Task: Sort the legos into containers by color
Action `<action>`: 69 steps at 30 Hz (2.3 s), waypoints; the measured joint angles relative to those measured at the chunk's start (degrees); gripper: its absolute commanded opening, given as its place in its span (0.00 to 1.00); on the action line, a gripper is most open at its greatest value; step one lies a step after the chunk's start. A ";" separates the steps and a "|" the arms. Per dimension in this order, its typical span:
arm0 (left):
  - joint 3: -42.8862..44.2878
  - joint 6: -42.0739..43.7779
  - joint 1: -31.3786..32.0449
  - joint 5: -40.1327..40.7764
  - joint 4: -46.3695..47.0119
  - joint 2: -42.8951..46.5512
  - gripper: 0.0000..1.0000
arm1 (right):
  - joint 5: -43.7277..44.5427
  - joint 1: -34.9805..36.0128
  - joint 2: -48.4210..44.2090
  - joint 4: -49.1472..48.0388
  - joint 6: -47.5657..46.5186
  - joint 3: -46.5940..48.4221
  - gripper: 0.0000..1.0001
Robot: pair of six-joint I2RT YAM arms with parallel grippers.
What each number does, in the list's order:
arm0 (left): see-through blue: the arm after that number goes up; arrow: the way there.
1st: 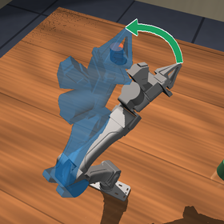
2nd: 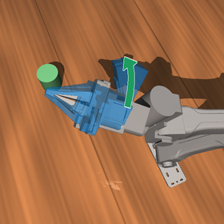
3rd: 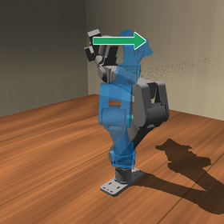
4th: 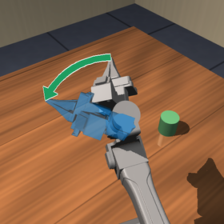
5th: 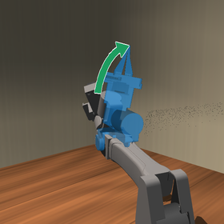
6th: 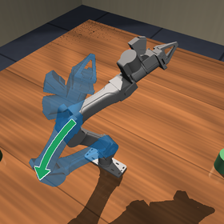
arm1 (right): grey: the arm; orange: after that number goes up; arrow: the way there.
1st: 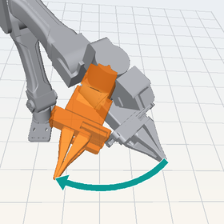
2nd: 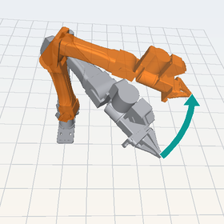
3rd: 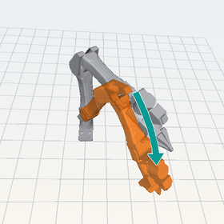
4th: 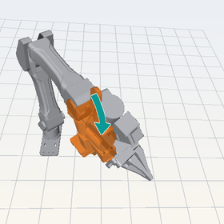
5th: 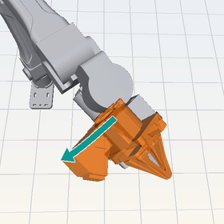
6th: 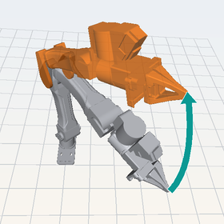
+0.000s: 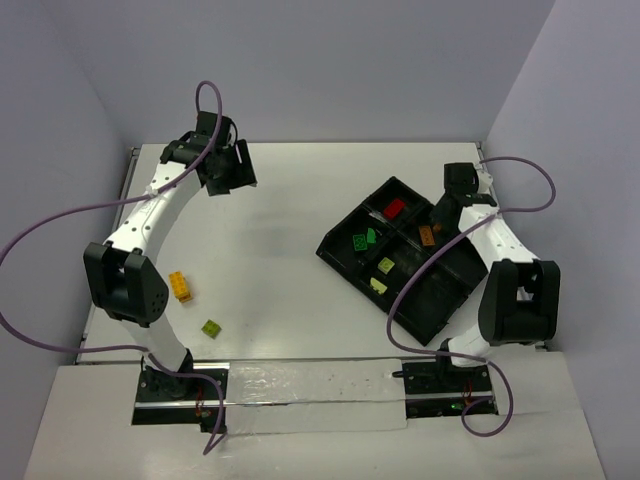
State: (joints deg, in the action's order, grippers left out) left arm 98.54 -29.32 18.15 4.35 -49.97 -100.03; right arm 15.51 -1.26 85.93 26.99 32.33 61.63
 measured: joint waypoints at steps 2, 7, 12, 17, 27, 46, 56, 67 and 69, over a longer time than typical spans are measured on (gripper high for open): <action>-0.04 0.00 -0.02 0.11 0.02 0.02 0.74 | -0.27 0.15 1.09 0.10 -0.11 0.37 0.57; -1.78 0.02 -0.13 0.58 -0.04 0.82 0.74 | -0.74 0.59 1.53 0.58 -0.39 1.37 0.62; -6.55 0.00 -0.26 2.14 -0.79 4.72 0.74 | -1.11 2.64 -0.05 1.08 -0.44 1.55 0.62; -14.21 -1.53 -0.26 2.98 -2.21 12.66 0.74 | -1.18 7.73 -5.12 1.35 -1.46 1.55 0.62; -27.52 -12.80 0.06 7.02 -8.28 26.06 0.71 | -2.89 28.35 -10.15 1.39 -1.28 3.10 0.64; -53.90 -41.82 0.18 5.62 -15.40 32.82 0.91 | -1.30 30.80 -10.11 2.29 -0.72 2.81 0.65; -59.11 -44.09 -1.16 3.30 -9.81 30.64 0.83 | -1.14 30.80 -9.95 2.73 -1.17 2.84 0.65; -61.82 -43.84 -2.23 2.79 -3.75 27.49 0.55 | -1.08 30.80 -9.57 3.33 -1.56 2.98 0.65; -62.43 -43.47 -2.31 2.75 -2.88 27.08 0.34 | -1.05 30.80 -9.53 3.46 -1.57 2.99 0.65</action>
State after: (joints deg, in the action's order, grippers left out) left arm 36.11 -72.79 15.84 7.09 -52.86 -72.95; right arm 14.46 29.54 76.40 30.45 30.76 64.62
